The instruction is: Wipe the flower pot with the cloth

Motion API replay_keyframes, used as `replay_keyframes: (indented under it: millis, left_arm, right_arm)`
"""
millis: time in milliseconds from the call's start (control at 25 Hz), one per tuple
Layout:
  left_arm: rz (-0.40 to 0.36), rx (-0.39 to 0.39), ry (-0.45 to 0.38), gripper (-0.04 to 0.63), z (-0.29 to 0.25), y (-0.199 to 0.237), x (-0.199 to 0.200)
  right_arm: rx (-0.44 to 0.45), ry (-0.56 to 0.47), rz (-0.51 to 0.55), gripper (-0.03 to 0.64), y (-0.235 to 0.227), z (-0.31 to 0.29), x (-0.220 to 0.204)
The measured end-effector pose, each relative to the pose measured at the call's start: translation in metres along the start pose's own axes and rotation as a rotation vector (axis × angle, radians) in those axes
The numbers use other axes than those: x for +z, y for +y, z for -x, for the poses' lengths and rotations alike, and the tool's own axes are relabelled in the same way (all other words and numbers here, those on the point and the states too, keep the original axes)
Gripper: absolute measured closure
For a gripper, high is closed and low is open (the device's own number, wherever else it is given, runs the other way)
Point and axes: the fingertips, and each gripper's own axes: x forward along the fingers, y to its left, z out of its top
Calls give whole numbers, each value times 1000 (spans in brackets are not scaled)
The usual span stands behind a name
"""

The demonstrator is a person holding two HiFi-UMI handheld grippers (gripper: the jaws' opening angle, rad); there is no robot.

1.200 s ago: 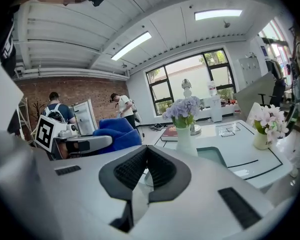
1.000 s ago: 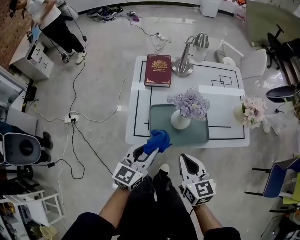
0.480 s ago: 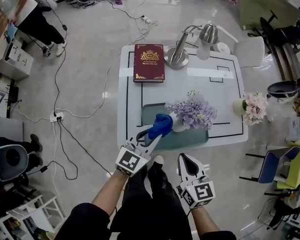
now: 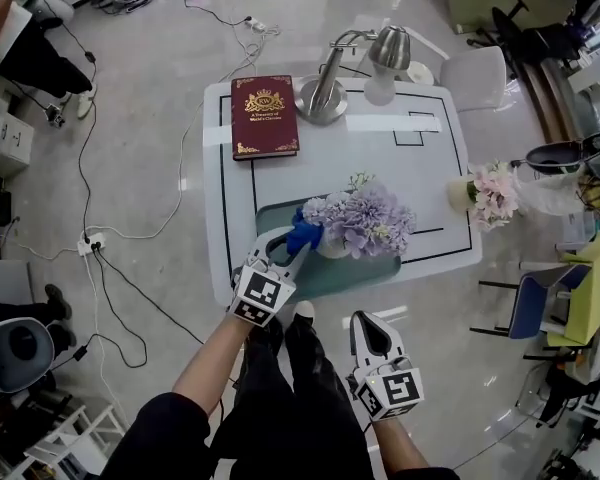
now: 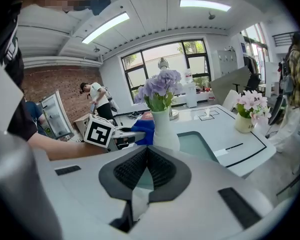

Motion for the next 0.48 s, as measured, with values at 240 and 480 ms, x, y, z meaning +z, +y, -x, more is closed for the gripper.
replay_keyframes:
  millis: [240, 480]
  left_arm:
    - [-35, -4, 59, 491, 0, 15, -26]
    - [-82, -118, -145, 491, 5, 18, 40]
  right_arm:
    - [-10, 1, -14, 609, -2, 2, -3]
    - [-13, -6, -15, 609, -2, -1, 3]
